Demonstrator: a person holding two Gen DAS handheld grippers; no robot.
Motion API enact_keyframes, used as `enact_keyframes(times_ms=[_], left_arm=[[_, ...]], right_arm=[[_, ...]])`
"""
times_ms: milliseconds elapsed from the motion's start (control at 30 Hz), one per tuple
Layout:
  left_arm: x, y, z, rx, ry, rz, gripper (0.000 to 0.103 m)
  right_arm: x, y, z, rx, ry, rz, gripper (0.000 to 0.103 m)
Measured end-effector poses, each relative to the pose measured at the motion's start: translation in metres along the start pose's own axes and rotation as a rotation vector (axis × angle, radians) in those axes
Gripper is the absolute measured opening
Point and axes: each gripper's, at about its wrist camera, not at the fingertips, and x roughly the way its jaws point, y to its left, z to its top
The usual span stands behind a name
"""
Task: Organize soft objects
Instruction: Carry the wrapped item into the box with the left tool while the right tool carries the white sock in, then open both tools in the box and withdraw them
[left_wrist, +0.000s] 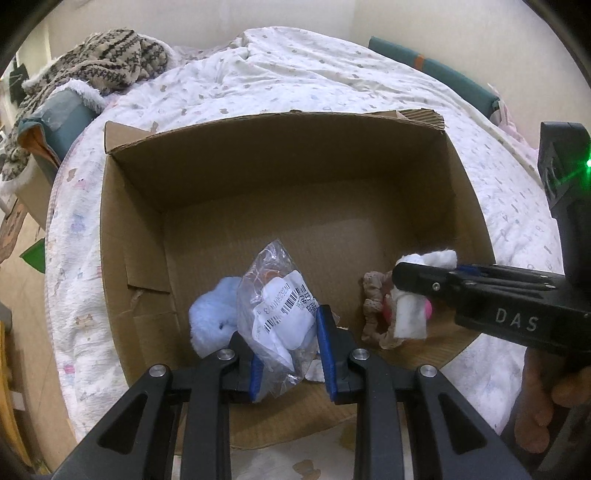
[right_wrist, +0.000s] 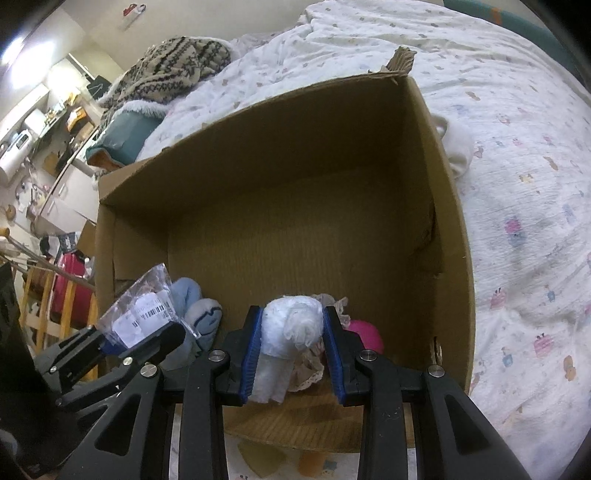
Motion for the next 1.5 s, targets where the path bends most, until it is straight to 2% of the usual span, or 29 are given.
enact_keyframes(times_ms=[167, 267, 333, 433, 500, 533, 600, 767, 1300, 1500], left_arm=[[-0.001, -0.001, 0.000, 0.001, 0.003, 0.010, 0.025], [-0.004, -0.002, -0.001, 0.001, -0.008, 0.021, 0.040], [-0.007, -0.002, -0.001, 0.003, -0.022, 0.031, 0.057], [-0.012, -0.002, 0.000, -0.010, -0.026, 0.022, 0.062], [-0.015, -0.001, -0.001, -0.022, -0.030, 0.021, 0.063], [-0.016, 0.001, -0.001, -0.027, -0.033, 0.025, 0.063], [-0.018, 0.004, -0.001, -0.038, -0.041, 0.036, 0.064], [-0.020, 0.008, -0.004, -0.050, -0.044, 0.050, 0.064], [-0.040, 0.006, -0.016, -0.046, -0.062, 0.076, 0.064], [-0.046, 0.011, -0.028, -0.090, -0.045, 0.074, 0.064]], right_arm=[[0.002, 0.001, 0.002, 0.002, 0.005, -0.009, 0.034], [0.002, 0.002, 0.003, 0.006, 0.003, -0.007, 0.034], [0.001, 0.002, 0.004, 0.006, -0.003, -0.006, 0.034], [0.001, 0.001, 0.004, 0.015, -0.002, -0.002, 0.035], [-0.001, 0.000, 0.004, 0.026, -0.006, 0.015, 0.037], [-0.002, -0.001, 0.004, 0.026, -0.011, 0.018, 0.049], [-0.006, -0.002, 0.005, 0.033, -0.028, 0.028, 0.065], [-0.015, -0.005, 0.006, 0.045, -0.058, 0.034, 0.066], [-0.029, -0.012, -0.005, 0.083, -0.061, -0.002, 0.066], [-0.042, -0.012, -0.017, 0.082, -0.071, -0.007, 0.066]])
